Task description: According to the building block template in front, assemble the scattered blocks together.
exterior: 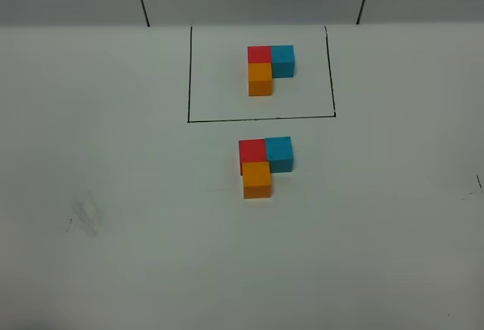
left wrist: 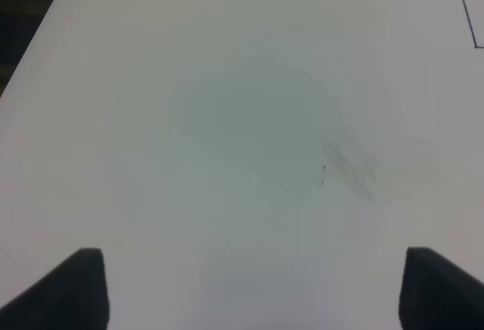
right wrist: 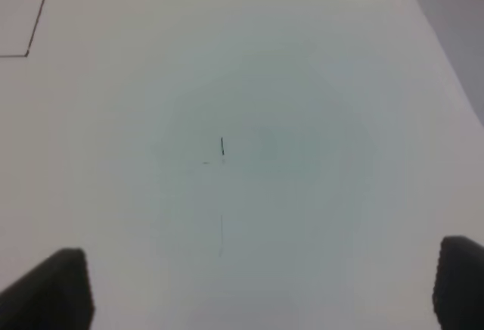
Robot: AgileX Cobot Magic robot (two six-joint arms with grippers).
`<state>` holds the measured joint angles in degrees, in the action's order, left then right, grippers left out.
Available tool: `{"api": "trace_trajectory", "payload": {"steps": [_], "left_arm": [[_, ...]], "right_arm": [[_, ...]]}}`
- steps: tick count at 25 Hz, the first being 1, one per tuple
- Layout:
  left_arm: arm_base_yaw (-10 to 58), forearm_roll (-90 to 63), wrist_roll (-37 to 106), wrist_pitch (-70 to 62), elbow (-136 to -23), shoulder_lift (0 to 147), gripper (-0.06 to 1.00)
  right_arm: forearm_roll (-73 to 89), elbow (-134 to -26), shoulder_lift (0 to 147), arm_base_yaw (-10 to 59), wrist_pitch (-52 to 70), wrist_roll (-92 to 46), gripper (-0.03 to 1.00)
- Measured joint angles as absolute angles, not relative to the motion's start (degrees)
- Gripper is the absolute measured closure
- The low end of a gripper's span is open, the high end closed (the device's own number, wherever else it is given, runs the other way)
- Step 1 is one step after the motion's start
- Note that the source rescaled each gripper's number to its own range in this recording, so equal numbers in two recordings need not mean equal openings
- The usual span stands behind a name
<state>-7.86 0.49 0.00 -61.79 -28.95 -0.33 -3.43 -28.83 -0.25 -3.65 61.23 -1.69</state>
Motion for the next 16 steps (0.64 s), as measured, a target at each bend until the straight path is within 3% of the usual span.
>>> {"api": "trace_trajectory", "payload": {"steps": [16], "left_arm": [[-7.86,0.49,0.00,-61.79,-28.95,-0.33,0.17]], "right_arm": [[-2.62,-28.83,-0.25,-2.21,61.23,-1.55,0.42]]}}
